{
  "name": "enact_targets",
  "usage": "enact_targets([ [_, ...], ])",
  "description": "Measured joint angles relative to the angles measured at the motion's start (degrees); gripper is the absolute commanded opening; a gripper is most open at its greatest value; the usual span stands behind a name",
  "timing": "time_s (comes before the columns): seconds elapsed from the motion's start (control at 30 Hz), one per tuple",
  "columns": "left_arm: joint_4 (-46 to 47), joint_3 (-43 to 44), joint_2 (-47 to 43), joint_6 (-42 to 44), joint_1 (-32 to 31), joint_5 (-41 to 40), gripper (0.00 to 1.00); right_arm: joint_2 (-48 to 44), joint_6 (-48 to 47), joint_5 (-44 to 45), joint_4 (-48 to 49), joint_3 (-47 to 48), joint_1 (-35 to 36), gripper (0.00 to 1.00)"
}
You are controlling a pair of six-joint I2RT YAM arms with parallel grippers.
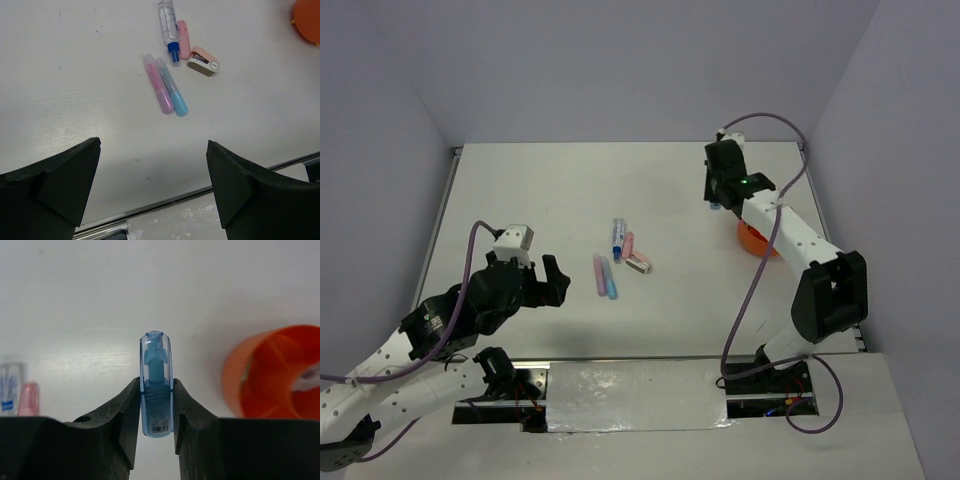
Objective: Sort the stationery into containers
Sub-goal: Pick up the stationery from the center of the board, then place the stationery in the storage box.
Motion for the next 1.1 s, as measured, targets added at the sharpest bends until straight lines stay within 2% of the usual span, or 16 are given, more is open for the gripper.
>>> enact_targets([
  [0.03, 0.00, 0.00, -0.13, 0.00, 0.00, 0.04, 0.99, -1.31, 0.61, 1.68, -0.57, 0.24, -1.53, 0.06],
  [0.07, 0.00, 0.00, -0.26, 0.02, 0.00, 0.09, 0.99, -2.21, 1.16, 3.19, -1.07, 0.26, -2.95, 0.00],
  [0.23, 0.07, 0.00, -0.37, 0.26, 0.00, 0.76, 0.99, -3.06, 3.08, 8.83, -4.44, -1.38, -7.04, 0.00],
  [0.5, 0.50, 0.00, -0.09, 1.57, 0.00, 2.23, 0.99, -4.35, 5.20, 13.49, -6.99, -4.61, -9.27, 0.01],
  [0.67, 1.27, 0.00, 1.18, 2.54, 0.02, 3.39, 0.99, -4.20, 5.42, 14.36, -6.95, -4.61, -11.30, 0.07],
  [0.73, 1.57, 0.00, 1.77, 2.80, 0.02, 3.80, 0.99, -3.58, 5.42, 14.56, -6.93, -4.55, -11.93, 0.18],
  [0.83, 1.92, -0.02, 2.03, 3.02, 0.02, 4.42, 0.99, -2.27, 5.38, 14.27, -6.93, -4.52, -12.74, 0.23],
  [1.1, 2.69, -0.02, 1.75, 3.17, 0.02, 5.49, 0.99, -1.57, 4.90, 12.15, -6.19, -4.52, -13.27, 0.24],
])
